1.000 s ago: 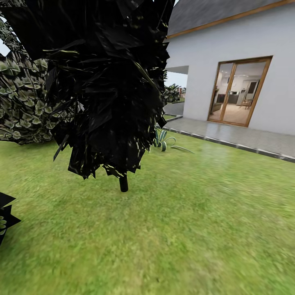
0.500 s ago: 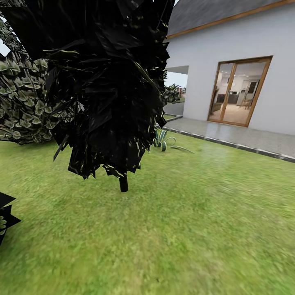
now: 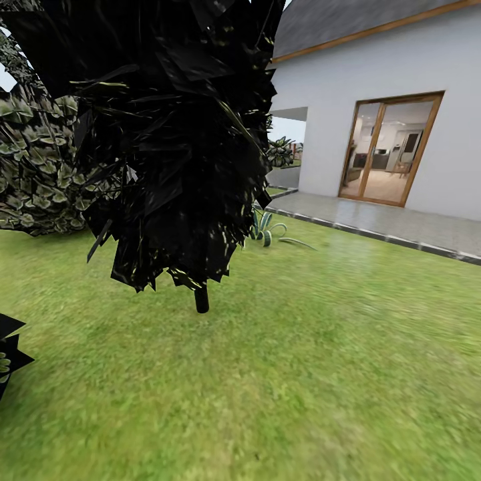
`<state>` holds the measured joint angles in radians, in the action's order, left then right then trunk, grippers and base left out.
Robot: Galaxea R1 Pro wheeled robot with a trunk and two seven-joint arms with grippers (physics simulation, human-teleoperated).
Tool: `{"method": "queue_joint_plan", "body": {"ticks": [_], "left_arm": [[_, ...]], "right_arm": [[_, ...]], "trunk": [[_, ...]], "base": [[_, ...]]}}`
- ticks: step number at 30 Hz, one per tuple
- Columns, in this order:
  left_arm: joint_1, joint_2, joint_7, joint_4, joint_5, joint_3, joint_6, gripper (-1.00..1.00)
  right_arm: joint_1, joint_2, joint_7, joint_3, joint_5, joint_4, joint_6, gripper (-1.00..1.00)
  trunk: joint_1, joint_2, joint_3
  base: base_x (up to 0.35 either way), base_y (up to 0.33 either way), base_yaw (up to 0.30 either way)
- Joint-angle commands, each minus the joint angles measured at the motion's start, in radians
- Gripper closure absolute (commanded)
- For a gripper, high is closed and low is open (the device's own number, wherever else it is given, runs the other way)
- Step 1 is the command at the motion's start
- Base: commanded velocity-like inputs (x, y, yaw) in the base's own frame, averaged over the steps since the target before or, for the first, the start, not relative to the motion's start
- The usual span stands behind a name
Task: Take the three Easter eggs out of the wicker basket on the lawn in the garden, then place them on the lawn next to a single tree (choose any tree) so that all three eggs are next to the same tree and none are left in the basket.
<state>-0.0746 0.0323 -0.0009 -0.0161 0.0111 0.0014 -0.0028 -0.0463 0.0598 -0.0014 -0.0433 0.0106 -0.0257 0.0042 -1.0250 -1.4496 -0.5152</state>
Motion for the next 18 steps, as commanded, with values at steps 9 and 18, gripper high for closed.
{"method": "queue_joint_plan", "body": {"ticks": [9, 18], "left_arm": [[-0.001, 0.0, 0.0, -0.001, 0.001, 0.0, 0.0, -1.0], [-0.001, 0.0, 0.0, -0.001, 0.001, 0.0, 0.0, -1.0]], "right_arm": [[-0.001, 0.0, 0.0, -0.004, 0.001, -0.002, 0.0, -1.0], [-0.001, 0.0, 0.0, -0.004, 0.001, -0.002, 0.0, -1.0]], "trunk": [[0.0, 0.0, -0.001], [0.0, 0.0, -0.001]], "base": [[0.0, 0.0, 0.0], [0.0, 0.0, 0.0]]}}
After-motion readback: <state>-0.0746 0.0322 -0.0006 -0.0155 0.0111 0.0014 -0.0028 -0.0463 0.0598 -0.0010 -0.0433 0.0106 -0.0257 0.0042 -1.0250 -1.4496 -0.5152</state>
